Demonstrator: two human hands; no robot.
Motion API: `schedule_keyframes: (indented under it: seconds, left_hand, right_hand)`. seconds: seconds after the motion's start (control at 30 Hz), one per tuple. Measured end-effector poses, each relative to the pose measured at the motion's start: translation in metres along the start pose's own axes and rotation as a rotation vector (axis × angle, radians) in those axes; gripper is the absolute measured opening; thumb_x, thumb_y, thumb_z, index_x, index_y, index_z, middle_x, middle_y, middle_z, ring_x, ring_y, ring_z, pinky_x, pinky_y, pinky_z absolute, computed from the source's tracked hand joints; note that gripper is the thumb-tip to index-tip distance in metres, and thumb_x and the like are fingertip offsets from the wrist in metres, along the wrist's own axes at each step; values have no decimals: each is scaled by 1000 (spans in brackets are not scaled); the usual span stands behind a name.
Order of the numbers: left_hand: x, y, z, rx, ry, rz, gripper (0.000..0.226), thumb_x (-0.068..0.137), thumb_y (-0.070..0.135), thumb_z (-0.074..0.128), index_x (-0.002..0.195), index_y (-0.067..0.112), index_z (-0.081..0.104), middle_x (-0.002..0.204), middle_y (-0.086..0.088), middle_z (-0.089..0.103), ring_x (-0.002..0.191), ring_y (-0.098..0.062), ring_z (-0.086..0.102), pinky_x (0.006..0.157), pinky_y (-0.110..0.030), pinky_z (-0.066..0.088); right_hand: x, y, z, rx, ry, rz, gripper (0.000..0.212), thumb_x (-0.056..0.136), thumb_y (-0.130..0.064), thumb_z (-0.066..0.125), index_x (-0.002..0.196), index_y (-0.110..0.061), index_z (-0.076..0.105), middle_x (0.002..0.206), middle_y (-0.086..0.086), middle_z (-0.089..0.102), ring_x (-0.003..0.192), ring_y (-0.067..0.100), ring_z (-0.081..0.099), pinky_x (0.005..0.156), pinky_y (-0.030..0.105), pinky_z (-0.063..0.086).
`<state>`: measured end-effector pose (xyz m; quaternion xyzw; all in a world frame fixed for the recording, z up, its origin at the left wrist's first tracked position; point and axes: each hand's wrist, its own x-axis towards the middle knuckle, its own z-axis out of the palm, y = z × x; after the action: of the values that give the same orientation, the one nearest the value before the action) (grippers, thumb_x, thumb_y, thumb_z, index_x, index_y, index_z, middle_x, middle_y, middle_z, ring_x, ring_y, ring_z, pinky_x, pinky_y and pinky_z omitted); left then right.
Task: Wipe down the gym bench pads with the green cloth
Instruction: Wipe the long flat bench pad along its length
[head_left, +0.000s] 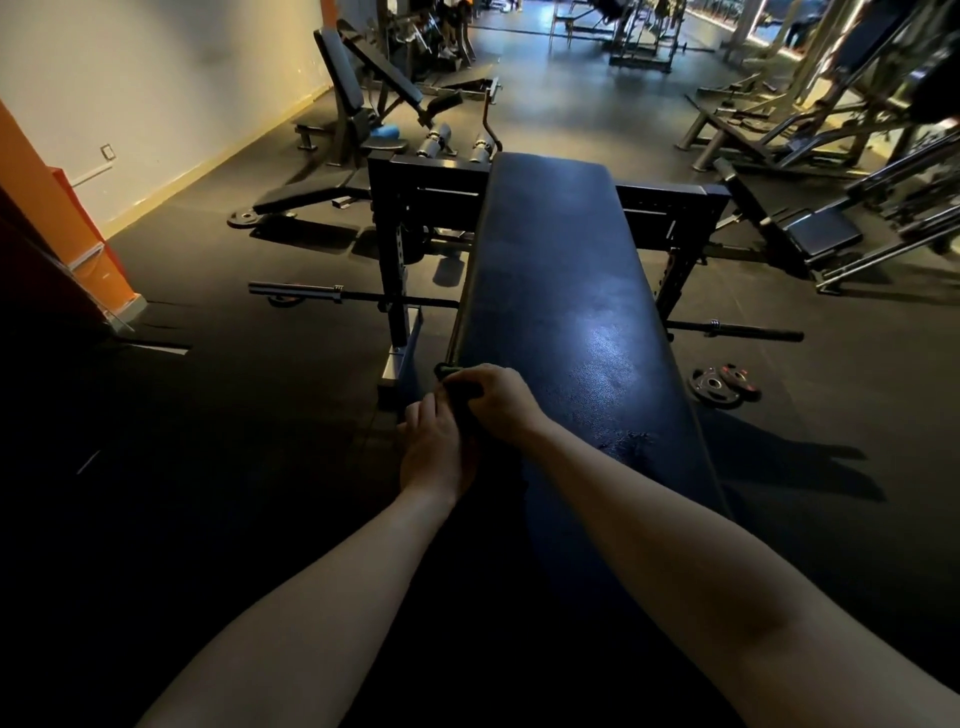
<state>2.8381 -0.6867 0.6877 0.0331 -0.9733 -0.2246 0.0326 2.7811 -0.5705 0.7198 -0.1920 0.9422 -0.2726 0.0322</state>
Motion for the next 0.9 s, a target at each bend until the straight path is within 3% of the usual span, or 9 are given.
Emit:
schedule_keyframes:
  seconds: [0.13,0.2,0.33,0.53,0.6,0.7,0.8,0.9]
  left_hand:
    - [0,5,2,107,-19,200,71,98,56,42,158,25,22,163,-3,17,147,-27,15,118,-46,16]
    - [1,7,3,132,-76,257,66,96,61,39,155,33,29,163,1,21,145,-25,16,116,-47,16]
    - [1,10,7,131,-91,205,65,94,66,40,152,37,35,160,4,28,144,-24,19,113,-45,18]
    - [1,10,6,105,-103,196,65,94,64,42,152,35,36,160,4,28,144,-24,18,115,-44,17]
    - [2,10,8,95,-95,194,64,93,64,43,151,35,38,159,4,30,143,-23,19,115,-44,16]
    - [2,10,6,114,-112,203,63,95,62,43,151,34,38,160,3,30,143,-24,20,114,-44,17]
    - [1,19,1,122,-164,172,62,97,56,44,153,30,35,161,-1,28,146,-26,18,116,-47,15]
    - [-3,57,0,146,-177,187,62,98,51,46,154,28,33,162,-1,27,147,-26,18,116,-47,15]
  right_hand:
    - [-26,29,-2,-144,117,65,34,96,-15,52,121,-28,70,123,-3,62,104,28,51,91,40,46]
    - [-43,48,-11,-162,174,135,36,93,-9,53,118,-25,73,123,0,64,104,33,51,90,42,47]
    - [-75,92,-33,-253,233,282,42,89,-2,53,114,-27,75,125,2,65,104,38,52,91,38,45]
    - [-104,120,-66,-263,329,583,39,94,-11,46,117,-28,72,124,4,61,106,37,49,90,41,46]
    - [-94,109,-64,-185,387,560,40,89,-8,51,118,-27,72,122,9,64,105,38,55,94,40,42]
    - [-71,79,-53,-27,368,347,40,85,-4,59,118,-21,74,122,11,68,106,34,62,98,31,41]
    - [-62,58,-32,-137,126,235,39,93,-21,56,128,-35,65,138,-4,55,118,31,47,102,35,34]
    - [-75,69,-31,-246,81,259,42,98,-24,48,136,-43,55,142,-8,45,118,30,36,97,40,30]
